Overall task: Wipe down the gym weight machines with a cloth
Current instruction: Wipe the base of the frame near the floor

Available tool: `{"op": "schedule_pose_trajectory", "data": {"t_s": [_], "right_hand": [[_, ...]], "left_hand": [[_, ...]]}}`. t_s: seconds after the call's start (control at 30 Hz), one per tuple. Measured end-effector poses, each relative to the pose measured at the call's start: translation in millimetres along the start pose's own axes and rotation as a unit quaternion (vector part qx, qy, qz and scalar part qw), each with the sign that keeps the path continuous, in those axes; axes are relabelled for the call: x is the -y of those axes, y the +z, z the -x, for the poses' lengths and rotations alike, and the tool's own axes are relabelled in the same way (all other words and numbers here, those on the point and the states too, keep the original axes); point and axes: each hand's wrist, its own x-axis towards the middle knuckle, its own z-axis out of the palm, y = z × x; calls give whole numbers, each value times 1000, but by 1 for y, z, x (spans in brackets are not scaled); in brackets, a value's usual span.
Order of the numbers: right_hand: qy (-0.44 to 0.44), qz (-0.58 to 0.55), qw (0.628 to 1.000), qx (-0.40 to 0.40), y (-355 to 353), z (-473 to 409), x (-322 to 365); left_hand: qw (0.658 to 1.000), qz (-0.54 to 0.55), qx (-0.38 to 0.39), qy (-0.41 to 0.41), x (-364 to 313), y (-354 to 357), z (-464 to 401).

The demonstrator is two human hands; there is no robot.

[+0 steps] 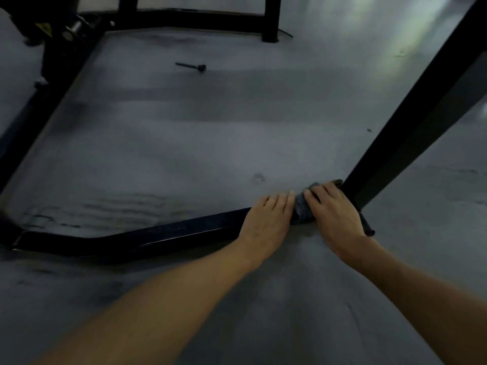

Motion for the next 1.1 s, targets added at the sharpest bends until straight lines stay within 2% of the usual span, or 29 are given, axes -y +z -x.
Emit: {"op": "schedule_pose_trajectory", "data": {"t_s": [0.13,0.33,0.47,0.57,0.67,0.77,0.97,1.03,1.1], "right_hand": [[-21,-51,997,-59,10,9,34],[-77,-150,973,-158,16,-10,152],[-108,-190,960,-177,8,-28,231],[-135,-206,952,-180,-1,-33,265],[-163,-194,947,-196,-4,-33,255],[-159,-156,956,-189,1,-30,222],[-38,-61,990,-117,14,7,101],[14,-34,996,-81,10,15,82],[25,-24,997,-72,4,15,92]], "left_hand": [[998,-50,-43,-13,18,-2,39],[997,-51,-17,-64,86,-5,137],[994,-28,-9,-103,130,-18,188],[990,7,7,-143,140,-29,207],[986,32,13,-164,135,-36,204],[990,33,-7,-136,122,-33,184],[999,5,-25,-42,64,-17,141],[999,-6,-23,-36,55,-13,148],[998,-5,-30,-48,61,-13,167]]}}
